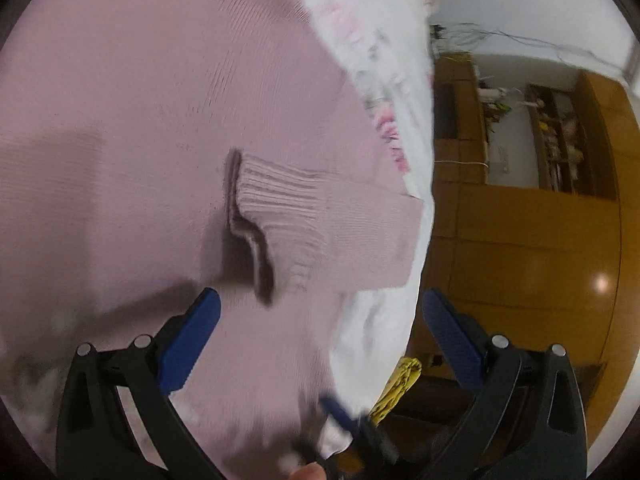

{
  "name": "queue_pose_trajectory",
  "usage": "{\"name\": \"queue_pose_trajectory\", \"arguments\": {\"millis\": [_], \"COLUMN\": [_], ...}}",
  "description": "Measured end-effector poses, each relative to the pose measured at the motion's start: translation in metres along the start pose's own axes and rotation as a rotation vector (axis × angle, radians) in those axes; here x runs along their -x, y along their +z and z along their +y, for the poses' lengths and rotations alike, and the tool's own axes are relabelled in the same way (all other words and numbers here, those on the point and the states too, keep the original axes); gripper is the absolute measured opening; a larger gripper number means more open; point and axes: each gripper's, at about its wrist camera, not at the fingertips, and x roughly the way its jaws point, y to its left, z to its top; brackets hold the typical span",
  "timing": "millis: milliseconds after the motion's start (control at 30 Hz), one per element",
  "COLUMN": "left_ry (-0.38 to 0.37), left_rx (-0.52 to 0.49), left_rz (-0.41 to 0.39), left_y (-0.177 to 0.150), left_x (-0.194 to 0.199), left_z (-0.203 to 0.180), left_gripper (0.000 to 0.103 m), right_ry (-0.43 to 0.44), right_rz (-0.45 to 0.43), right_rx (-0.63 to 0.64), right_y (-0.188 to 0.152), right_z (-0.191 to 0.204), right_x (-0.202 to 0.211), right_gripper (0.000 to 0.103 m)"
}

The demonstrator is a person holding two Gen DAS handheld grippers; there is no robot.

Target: Fold small clothes

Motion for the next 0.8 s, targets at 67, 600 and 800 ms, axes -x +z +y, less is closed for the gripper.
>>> {"name": "queue_pose_trajectory", "arguments": {"millis": [67,600,800], "left_ry": [0.005,0.103,0.148], "left_rx": [0.008,-0.207,-0.303], "left_rz": [0.001,-0.025,-0.107], "left_y": [0.006,0.045,0.073], "left_x": [-0.012,0.029,0.106], "left_z": [-0.002,-0.068,-0.099], "left_gripper": [0.099,0.005,0.005], "right_ry": [0.023,0.105,0.127], "right_rz": [-0.002,-0.005,0.015], "right_rx": [-0.042,-0.069,-0.095], "right_y": [-0.008,-0.016,-0.015], "right_z": [-0.004,0.011,0.013], "right_x": [0.008,0.021,0.016], "right_gripper": [0.061,0.061,0.062]}}
